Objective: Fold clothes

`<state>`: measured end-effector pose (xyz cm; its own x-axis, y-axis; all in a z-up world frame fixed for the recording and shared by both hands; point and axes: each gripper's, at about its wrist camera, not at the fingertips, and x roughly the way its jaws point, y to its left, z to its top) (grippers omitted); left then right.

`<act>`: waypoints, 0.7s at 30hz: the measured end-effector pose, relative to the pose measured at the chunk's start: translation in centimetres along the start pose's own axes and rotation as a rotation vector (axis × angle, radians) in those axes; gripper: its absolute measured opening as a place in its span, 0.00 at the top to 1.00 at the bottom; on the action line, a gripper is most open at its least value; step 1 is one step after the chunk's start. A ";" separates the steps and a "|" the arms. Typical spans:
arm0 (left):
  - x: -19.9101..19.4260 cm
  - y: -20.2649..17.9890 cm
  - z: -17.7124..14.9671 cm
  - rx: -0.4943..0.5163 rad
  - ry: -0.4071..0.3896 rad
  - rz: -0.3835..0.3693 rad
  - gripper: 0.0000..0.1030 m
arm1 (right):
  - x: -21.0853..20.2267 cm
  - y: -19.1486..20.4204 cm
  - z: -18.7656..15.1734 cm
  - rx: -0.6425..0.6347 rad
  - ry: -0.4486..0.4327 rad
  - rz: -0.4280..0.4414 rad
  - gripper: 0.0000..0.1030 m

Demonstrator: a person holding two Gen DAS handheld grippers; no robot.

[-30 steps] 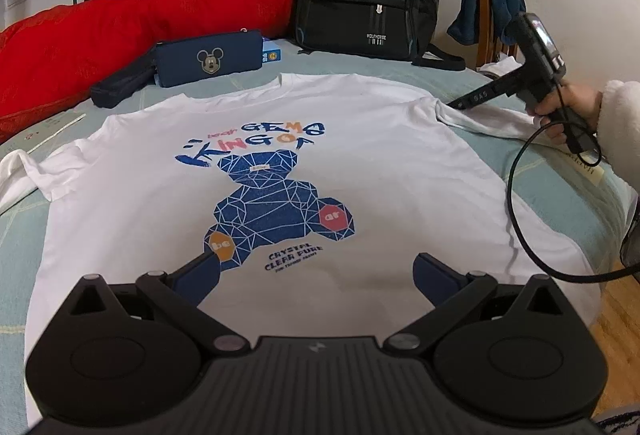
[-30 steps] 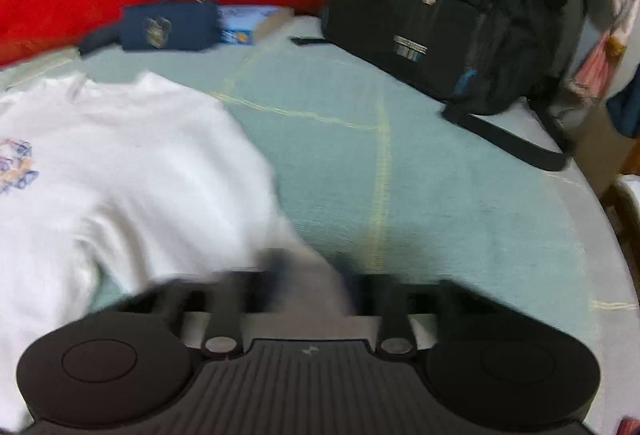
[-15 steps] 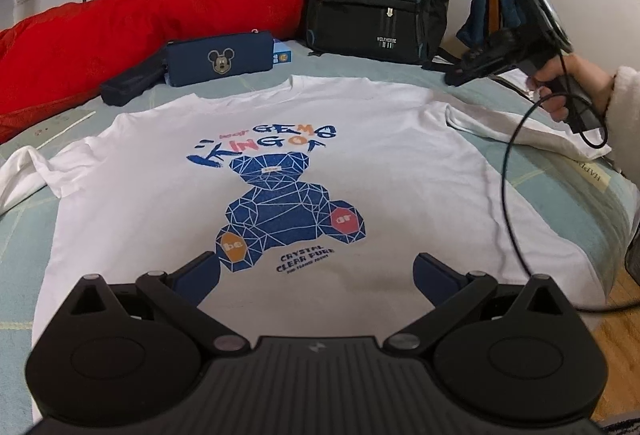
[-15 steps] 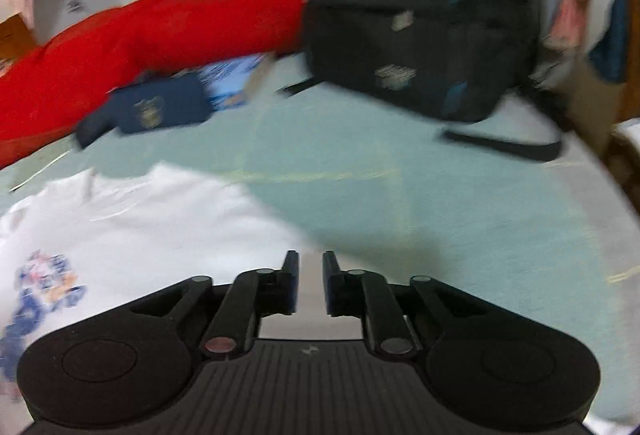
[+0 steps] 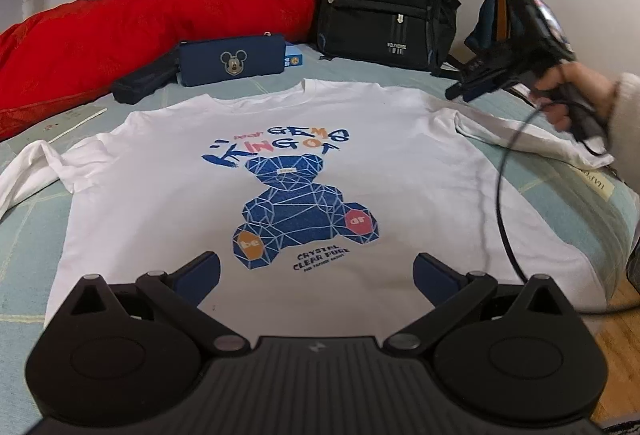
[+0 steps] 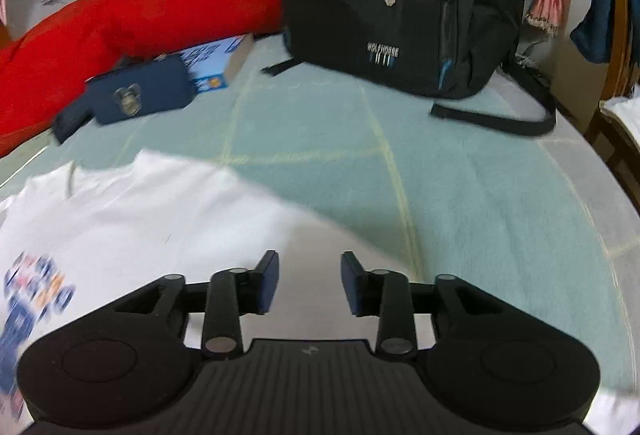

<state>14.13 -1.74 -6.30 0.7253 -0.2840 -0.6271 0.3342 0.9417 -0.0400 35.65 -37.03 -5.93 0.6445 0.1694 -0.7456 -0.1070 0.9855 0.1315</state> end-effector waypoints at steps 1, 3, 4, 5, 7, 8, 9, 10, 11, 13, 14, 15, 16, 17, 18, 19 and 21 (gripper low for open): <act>-0.1 -0.2 0.0 0.007 0.000 -0.005 0.01 | -0.2 -0.2 -0.9 0.010 0.017 0.014 0.57; -0.3 -0.5 -0.1 0.019 -0.003 -0.008 0.01 | -0.3 -0.4 -2.7 0.018 0.058 0.008 0.55; -0.4 -0.6 -0.1 0.023 -0.005 -0.010 0.01 | -0.3 -0.7 -3.6 0.007 0.065 -0.008 0.55; -0.5 -0.7 -0.1 0.025 -0.007 -0.010 0.01 | -0.8 -1.1 -4.6 -0.009 0.050 -0.018 0.55; -0.6 -0.8 -0.1 0.024 -0.009 -0.004 0.01 | -1.9 -1.6 -5.7 -0.042 0.035 -0.074 0.54; -0.7 -0.9 -0.1 0.024 -0.010 -0.001 0.01 | -2.4 -1.8 -6.0 -0.049 0.033 -0.126 0.48; -0.8 -0.9 -0.1 0.023 -0.010 0.002 0.01 | -3.0 -2.3 -6.4 -0.039 0.031 -0.168 0.45; -0.9 -1.1 -0.1 0.025 -0.012 0.001 0.01 | -3.6 -2.8 -6.5 -0.020 0.029 -0.178 0.45; -1.0 -1.2 -0.1 0.027 -0.015 -0.002 0.01 | -4.2 -3.3 -6.8 0.004 0.023 -0.174 0.45; -1.1 -1.6 0.0 0.030 -0.019 -0.006 0.01 | -5.9 -4.5 -7.4 0.064 0.003 -0.143 0.45; -1.2 -1.8 0.1 0.034 -0.023 -0.010 0.01 | -6.8 -5.1 -7.7 0.094 -0.008 -0.126 0.45; -1.3 -2.2 0.0 0.039 -0.027 -0.016 0.01 | -7.8 -5.7 -8.1 0.121 -0.026 -0.117 0.45; -1.4 -2.5 0.0 0.043 -0.031 -0.022 0.01 | -8.7 -6.3 -8.4 0.140 -0.042 -0.117 0.45; -1.6 -2.9 -0.1 0.049 -0.033 -0.030 0.01 | -9.8 -7.0 -8.8 0.162 -0.060 -0.119 0.45; -1.7 -3.3 -0.2 0.056 -0.036 -0.037 0.01 | -11.0 -7.7 -9.4 0.193 -0.083 -0.124 0.45; -1.8 -3.7 -0.3 0.062 -0.036 -0.043 0.01 | -12.1 -8.5 -10.1 0.227 -0.105 -0.119 0.45; -2.1 -4.5 -0.6 0.071 -0.034 -0.056 0.01 | -13.9 -10.2 -11.6 0.307 -0.136 -0.090 0.43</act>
<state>10.76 -5.25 -5.34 0.7240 -0.3430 -0.5984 0.4158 0.9093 -0.0181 18.96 -49.36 -4.52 0.7385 0.0596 -0.6716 0.1742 0.9454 0.2755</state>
